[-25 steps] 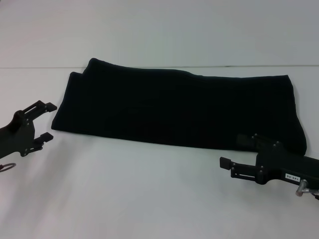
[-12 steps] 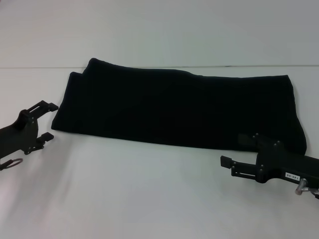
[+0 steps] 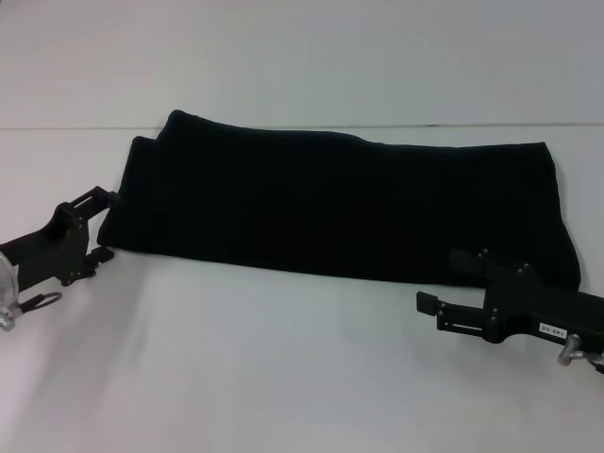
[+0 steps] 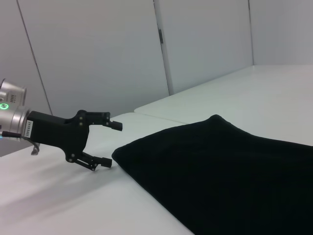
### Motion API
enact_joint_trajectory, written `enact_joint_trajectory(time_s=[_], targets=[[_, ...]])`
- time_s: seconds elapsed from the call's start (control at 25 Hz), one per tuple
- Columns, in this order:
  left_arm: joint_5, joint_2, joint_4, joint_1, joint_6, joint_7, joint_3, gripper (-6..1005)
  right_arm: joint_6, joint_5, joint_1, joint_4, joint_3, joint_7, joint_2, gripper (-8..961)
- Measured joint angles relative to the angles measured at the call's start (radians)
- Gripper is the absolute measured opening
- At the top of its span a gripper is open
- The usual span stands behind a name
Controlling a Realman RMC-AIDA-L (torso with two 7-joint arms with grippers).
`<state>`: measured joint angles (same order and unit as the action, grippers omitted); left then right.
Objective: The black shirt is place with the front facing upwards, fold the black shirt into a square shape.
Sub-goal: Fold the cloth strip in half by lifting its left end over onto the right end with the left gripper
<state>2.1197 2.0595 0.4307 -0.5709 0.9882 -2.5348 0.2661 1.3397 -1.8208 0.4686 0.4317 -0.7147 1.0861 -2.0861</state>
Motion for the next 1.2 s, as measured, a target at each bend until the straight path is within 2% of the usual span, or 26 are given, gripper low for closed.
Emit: enact_joint_trajectory(time_s=[0.6, 0.88, 1.0, 1.2], targets=[[0.002, -0.001, -0.033, -0.05, -0.094, 0.057, -0.001, 927, 0.002, 0.0, 0.004, 0.0, 0.0, 0.0, 0.0, 946], [-0.005, 0.019, -0.03, -0.069, -0.129, 0.173, -0.007, 905, 0.008, 0.002, 0.006, 0.004, 0.0, 0.012, 0.0, 947], [-0.008, 0.021, -0.029, -0.069, -0.149, 0.19, -0.008, 896, 0.009, 0.002, 0.004, 0.004, 0.001, 0.013, 0.0, 947], [-0.009, 0.024, -0.03, -0.07, -0.166, 0.22, -0.004, 733, 0.009, 0.002, 0.004, 0.004, 0.001, 0.014, 0.0, 947]])
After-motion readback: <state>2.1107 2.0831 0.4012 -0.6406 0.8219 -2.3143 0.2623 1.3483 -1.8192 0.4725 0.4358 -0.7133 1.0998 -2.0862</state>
